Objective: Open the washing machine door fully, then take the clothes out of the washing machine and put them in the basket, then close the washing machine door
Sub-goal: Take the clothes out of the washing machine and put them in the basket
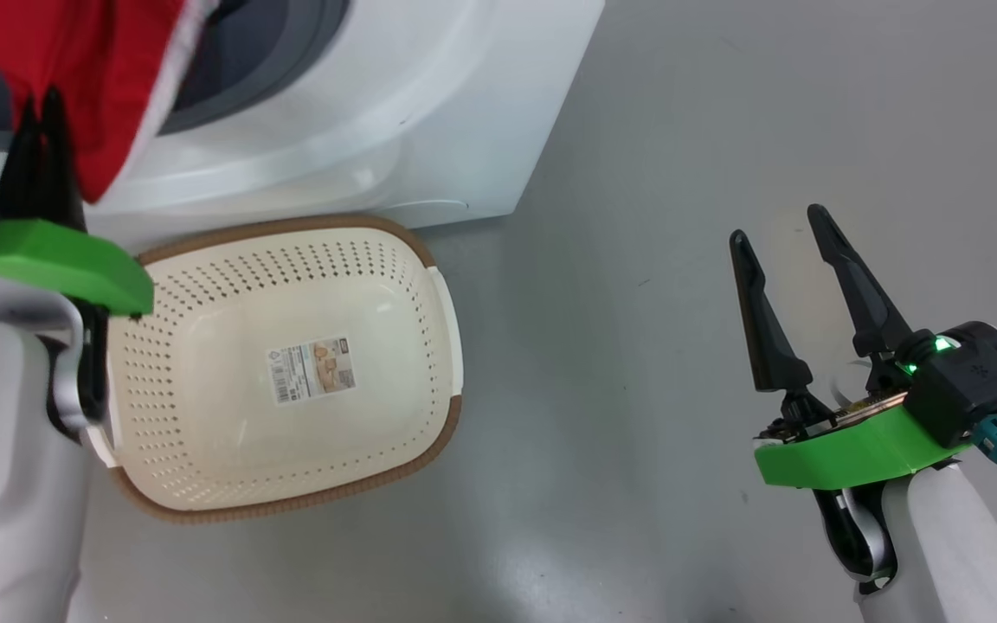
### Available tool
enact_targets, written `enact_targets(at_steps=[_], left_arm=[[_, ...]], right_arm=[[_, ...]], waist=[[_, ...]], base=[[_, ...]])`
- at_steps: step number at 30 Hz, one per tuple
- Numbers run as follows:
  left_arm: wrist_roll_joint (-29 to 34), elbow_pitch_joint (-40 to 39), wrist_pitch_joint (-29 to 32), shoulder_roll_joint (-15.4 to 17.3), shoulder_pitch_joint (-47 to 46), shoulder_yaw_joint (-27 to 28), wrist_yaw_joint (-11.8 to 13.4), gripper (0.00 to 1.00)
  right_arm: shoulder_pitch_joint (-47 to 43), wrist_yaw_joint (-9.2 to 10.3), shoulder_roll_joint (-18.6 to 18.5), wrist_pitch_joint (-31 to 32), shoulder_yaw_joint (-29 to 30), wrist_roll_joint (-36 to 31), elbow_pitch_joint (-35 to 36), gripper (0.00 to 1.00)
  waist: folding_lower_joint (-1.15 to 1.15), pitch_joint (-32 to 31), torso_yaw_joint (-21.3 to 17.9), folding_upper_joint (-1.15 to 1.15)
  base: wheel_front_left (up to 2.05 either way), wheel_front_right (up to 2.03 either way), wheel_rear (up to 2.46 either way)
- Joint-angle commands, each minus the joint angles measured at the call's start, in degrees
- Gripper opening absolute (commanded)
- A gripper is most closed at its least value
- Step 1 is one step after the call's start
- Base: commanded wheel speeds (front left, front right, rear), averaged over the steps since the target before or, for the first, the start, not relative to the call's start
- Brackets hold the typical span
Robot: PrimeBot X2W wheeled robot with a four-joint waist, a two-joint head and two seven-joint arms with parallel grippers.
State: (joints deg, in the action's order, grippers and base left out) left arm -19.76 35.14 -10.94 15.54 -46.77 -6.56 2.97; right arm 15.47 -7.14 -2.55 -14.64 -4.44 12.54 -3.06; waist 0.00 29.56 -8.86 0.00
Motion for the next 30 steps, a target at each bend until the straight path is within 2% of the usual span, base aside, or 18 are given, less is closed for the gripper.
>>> enact_targets(at_steps=[1, 16, 30], left_arm=[[-0.4, -2.3, 0.1, 2.5, 1.4, 1.4, 0.7, 0.00], [-2.5, -16.8, 2.2, 1.8, 14.5, 1.8, 3.5, 0.00], [-0.9, -33.2, 5.7, 0.7, 22.4, -1.2, 6.8, 0.00]], right_arm=[[-1.1, -0.35, -0.3, -0.4, -0.8, 0.1, 1.2, 1.00], [-3.7, -0.35, -0.3, -0.4, 0.4, -0.2, 1.0, 1.00], [-5.2, -0.35, -0.3, -0.4, 1.5, -0.3, 1.3, 1.00]], waist=[[0.00, -0.7, 0.4, 0.00], [0.00, -6.3, 1.6, 0.00], [0.00, -9.2, 3.3, 0.00]], base=[[0.00, 0.00, 0.00], [0.00, 0.00, 0.00], [0.00, 0.00, 0.00]])
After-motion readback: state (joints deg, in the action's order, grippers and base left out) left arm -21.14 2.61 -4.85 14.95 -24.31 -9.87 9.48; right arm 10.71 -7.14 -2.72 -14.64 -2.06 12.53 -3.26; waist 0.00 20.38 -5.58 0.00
